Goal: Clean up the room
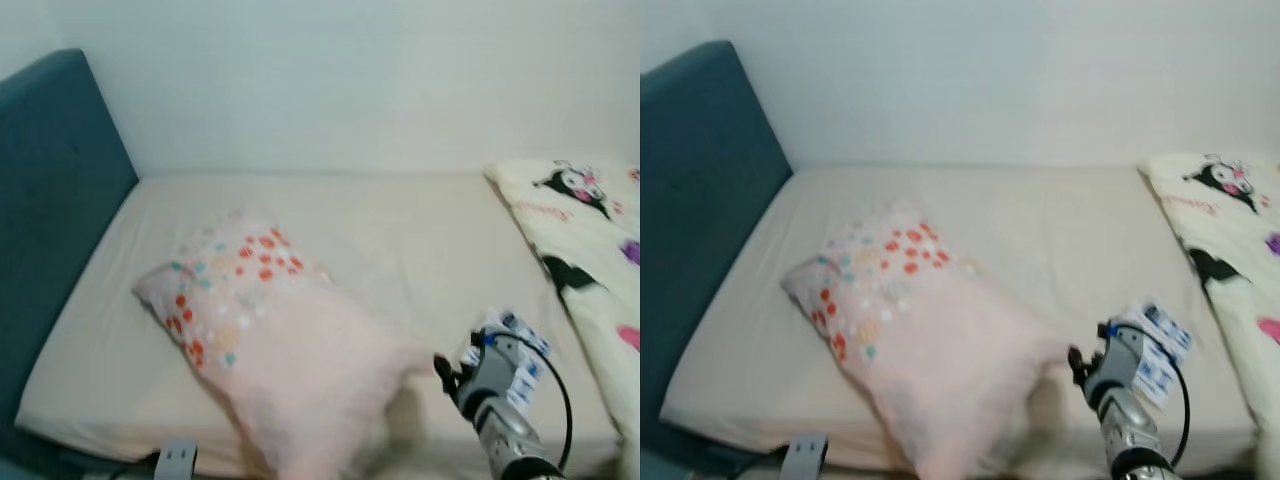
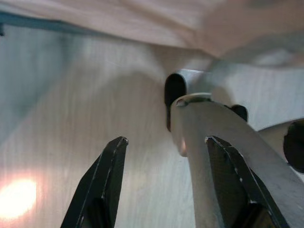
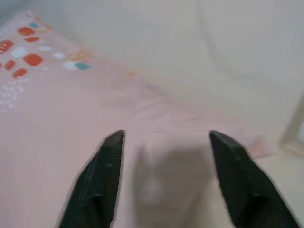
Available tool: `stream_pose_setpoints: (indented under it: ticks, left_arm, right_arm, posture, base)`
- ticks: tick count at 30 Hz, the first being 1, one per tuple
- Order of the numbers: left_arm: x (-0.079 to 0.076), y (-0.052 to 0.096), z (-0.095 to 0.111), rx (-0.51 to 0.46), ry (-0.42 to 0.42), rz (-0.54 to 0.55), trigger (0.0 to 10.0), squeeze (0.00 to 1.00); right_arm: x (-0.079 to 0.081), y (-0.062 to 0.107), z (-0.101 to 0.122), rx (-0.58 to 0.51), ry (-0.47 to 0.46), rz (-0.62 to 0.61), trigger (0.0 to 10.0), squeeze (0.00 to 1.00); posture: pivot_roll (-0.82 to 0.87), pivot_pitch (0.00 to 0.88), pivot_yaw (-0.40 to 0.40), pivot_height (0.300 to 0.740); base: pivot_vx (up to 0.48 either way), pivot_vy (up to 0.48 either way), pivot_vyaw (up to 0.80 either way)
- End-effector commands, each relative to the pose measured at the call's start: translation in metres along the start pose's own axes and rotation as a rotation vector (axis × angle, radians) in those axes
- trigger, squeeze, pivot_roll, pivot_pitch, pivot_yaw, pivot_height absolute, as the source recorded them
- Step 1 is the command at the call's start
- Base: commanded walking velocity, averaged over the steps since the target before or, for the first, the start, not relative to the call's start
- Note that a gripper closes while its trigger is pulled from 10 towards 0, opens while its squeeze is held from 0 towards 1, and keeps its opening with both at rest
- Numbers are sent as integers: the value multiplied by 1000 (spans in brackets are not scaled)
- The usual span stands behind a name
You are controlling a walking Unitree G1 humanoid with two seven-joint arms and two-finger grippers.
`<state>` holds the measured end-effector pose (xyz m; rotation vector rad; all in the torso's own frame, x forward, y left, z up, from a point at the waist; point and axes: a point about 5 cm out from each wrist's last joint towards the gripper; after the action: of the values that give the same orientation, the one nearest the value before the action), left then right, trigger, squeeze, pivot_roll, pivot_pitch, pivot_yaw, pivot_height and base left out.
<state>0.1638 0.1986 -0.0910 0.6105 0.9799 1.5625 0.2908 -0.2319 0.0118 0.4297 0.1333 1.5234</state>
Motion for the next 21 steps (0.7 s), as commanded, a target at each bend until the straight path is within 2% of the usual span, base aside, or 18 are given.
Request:
stream_pose_setpoints:
  ticks: [1, 7, 10, 12, 20, 21]
  left_arm:
    - [5, 2, -10, 39, 0, 17, 10000, 0]
    - [11, 3, -14, 56, -14, 36, 10000, 0]
    - [22, 7, -20, 88, -28, 71, 10000, 0]
    - [25, 8, -24, 97, -34, 81, 10000, 0]
    - [26, 9, -27, 104, -44, 92, 10000, 0]
    - [26, 9, -26, 103, -44, 92, 10000, 0]
  right_arm:
    - [-6, 10, -20, 49, -108, 10, 10000, 1000]
    - [-4, 16, -35, 107, -161, 29, 10000, 1000]
    - [-8, 33, -65, 228, -195, 11, 10000, 1000]
    - [-10, 40, -75, 261, -204, 3, 10000, 1000]
    - [-6, 40, -77, 265, -253, 52, 10000, 1000]
    - [-5, 39, -75, 262, -260, 55, 10000, 682]
  posture:
    - [-119, 58, 30, 740]
    - [-121, 59, 30, 740]
    - [-124, 63, 29, 740]
    - [-124, 64, 30, 740]
    - [-126, 62, 33, 740]
    - [-124, 62, 34, 740]
  base:
    - [0, 0, 0]
    - [0, 0, 0]
    - [0, 0, 0]
    - [0, 0, 0]
    - [0, 0, 0]
    - [0, 0, 0]
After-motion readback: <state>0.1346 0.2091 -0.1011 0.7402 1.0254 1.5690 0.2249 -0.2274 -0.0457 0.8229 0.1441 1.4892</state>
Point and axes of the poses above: a point about 5 cm out from each wrist's last joint towards the gripper, its own y axis pointing back from the gripper into the wrist, its own z axis along the axis of the wrist's last joint, x = y × z, and after that the axes turned 11 degrees about y, right-handed
